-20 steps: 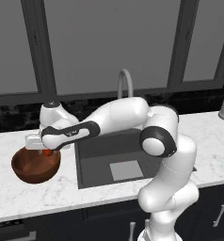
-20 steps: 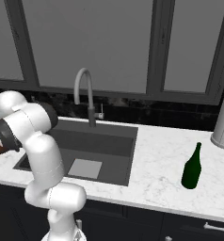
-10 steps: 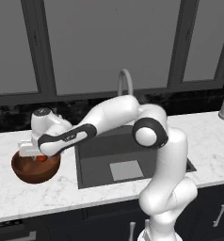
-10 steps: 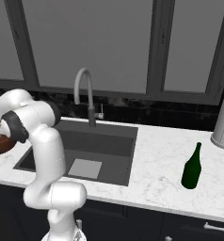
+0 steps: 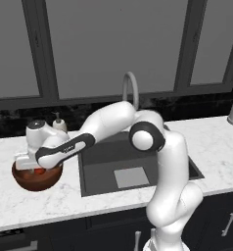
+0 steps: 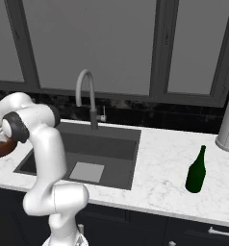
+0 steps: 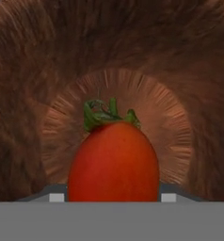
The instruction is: Pick the tomato from the sink and place it in the bowl. Then pick the bowl and place it in the microwave. Then close the microwave door and press the start button.
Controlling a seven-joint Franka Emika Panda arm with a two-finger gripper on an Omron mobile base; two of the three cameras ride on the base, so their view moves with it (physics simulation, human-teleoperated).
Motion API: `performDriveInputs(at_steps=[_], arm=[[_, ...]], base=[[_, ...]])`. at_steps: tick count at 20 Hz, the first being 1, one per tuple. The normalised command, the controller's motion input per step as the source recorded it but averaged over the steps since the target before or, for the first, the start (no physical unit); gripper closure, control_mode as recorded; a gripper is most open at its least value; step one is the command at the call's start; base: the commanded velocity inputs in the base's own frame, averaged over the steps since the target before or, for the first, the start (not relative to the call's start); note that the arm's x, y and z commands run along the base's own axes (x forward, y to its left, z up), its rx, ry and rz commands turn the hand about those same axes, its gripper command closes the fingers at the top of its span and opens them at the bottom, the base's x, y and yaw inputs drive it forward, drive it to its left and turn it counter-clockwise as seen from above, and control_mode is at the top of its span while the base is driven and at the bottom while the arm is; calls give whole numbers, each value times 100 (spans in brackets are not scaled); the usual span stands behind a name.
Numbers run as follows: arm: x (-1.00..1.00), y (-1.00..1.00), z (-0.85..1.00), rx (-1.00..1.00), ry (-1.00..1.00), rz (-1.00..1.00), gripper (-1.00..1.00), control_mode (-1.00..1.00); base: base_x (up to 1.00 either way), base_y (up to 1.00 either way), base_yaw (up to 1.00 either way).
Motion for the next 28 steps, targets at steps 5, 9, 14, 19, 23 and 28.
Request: performDriveInputs(at_steps=[5,9,14,19,23,28], arm=[[0,0,-13,0,0,0,-100,-100],[0,0,11,0,0,0,-100,-100],[0,0,55,0,-5,0,-100,-100],[3,-26,37,2,2,0,-100,-100],[0,-68,7,8,6,0,-100,-100],[0,-58,0,6,0,1,-100,-100]], base=[[0,0,0],[0,0,0],[0,0,0],[0,0,0],[0,0,0],[0,0,0]])
